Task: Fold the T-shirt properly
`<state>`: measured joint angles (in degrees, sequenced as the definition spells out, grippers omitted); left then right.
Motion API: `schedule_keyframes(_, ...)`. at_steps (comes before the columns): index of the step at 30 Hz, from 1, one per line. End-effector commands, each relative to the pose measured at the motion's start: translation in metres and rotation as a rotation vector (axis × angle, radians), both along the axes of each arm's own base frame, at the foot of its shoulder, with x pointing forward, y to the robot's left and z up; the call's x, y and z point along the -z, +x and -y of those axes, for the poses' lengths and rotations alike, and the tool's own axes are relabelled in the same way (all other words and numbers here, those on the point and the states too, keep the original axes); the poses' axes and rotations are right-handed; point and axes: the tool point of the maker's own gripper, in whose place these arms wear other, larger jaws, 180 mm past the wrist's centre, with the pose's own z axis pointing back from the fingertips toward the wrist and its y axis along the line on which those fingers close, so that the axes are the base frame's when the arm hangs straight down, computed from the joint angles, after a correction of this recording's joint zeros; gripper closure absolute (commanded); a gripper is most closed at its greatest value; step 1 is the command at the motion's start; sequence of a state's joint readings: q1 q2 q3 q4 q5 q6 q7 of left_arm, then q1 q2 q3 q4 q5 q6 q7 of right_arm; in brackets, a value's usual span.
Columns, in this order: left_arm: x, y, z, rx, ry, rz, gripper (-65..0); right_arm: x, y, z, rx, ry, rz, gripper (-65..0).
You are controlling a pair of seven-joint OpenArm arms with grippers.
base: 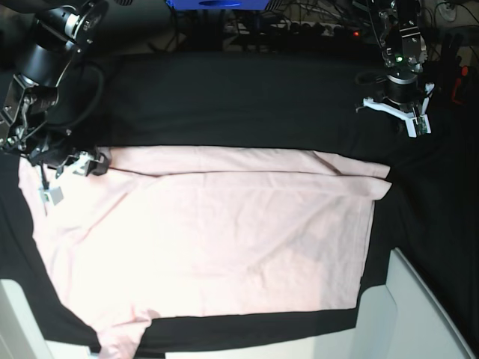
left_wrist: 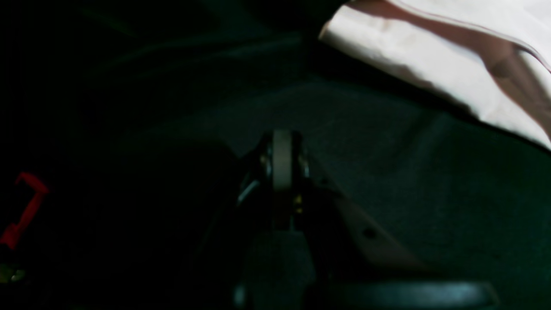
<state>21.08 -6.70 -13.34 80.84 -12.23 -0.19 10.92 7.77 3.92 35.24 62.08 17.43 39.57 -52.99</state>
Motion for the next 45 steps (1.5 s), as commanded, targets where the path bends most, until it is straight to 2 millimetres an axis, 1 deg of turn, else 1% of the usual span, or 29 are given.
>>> schedule_keyframes(1,-0.012,0.007,-0.005,0.005,0.026,0.040,0.0,-0.013,0.015,0.010,0.012,-0.012,0.055,-30.9)
schedule_keyframes(3,-0.012,0.007,-0.005,0.005,0.026,0.040,0.0,-0.014,0.013,0.018,0.047,-0.007,0.058,-37.9)
schedule_keyframes(5,-0.012,0.007,-0.005,0.005,0.026,0.040,0.0,-0.014,0.010,0.028,0.087,-0.004,0.059,-42.7)
schedule_keyframes(6,-0.012,0.007,-0.005,0.005,0.026,0.040,0.0,-0.014,0.010,0.030,0.095,-0.005,0.060,-43.5)
schedule_keyframes(7,-0.011,0.006,-0.005,0.005,0.025,0.037,0.0,-0.014,0.009,0.031,0.097,-0.006,0.060,-43.4)
schedule_keyframes(9,-0.010,0.004,-0.005,0.005,0.026,0.032,0.0,-0.016,0.008,0.040,0.098,-0.025,0.057,-43.4)
schedule_keyframes(10,-0.010,0.003,-0.005,0.005,0.026,0.031,0.0,-0.014,0.008,0.040,0.099,-0.019,0.052,-43.4)
schedule_keyframes(12,-0.010,0.003,-0.005,0.005,0.026,0.031,0.0,-0.012,0.013,0.037,0.101,0.004,0.047,-43.4)
schedule_keyframes(16,-0.009,0.002,-0.005,0.005,0.026,0.029,0.0,-0.008,0.016,0.040,0.103,0.023,0.027,-43.2)
schedule_keyframes(17,-0.009,0.002,-0.005,0.005,0.026,0.029,0.0,-0.008,0.018,0.038,0.103,0.028,0.028,-42.2)
schedule_keyframes(18,-0.009,0.002,-0.005,0.005,0.026,0.029,0.0,-0.007,0.017,0.039,0.103,0.028,0.026,-39.6)
schedule_keyframes(21,-0.009,0.001,-0.005,0.005,0.026,0.028,0.0,-0.011,0.024,0.038,0.101,0.030,0.038,-25.4)
schedule_keyframes(24,-0.009,0.001,-0.005,0.005,0.026,0.028,0.0,-0.012,0.024,0.039,0.102,0.029,0.039,-15.5)
schedule_keyframes(28,-0.009,0.001,-0.005,0.005,0.026,0.028,0.0,-0.012,0.024,0.040,0.100,0.027,0.039,-6.8)
schedule_keyframes(30,-0.009,0.001,-0.005,0.005,0.026,0.028,0.0,-0.013,0.027,0.038,0.092,0.026,0.043,-4.5)
schedule_keyframes(33,-0.009,0.001,-0.005,0.005,0.026,0.028,0.0,-0.014,0.033,0.024,0.026,0.012,0.035,-2.9)
schedule_keyframes(36,-0.009,0.001,-0.005,0.005,0.026,0.028,0.0,-0.019,0.042,0.014,-0.013,0.007,0.050,-2.8)
schedule_keyframes(39,-0.008,0.000,-0.004,0.005,0.024,0.025,0.0,-0.020,0.045,0.007,-0.045,0.001,0.050,-2.8)
schedule_keyframes(41,-0.006,-0.004,-0.004,0.005,0.025,0.015,0.0,-0.023,0.052,0.000,-0.077,-0.007,0.058,-2.8)
schedule_keyframes(45,-0.006,-0.004,-0.004,0.005,0.025,0.015,0.0,-0.028,0.061,-0.010,-0.124,-0.019,0.069,-2.6)
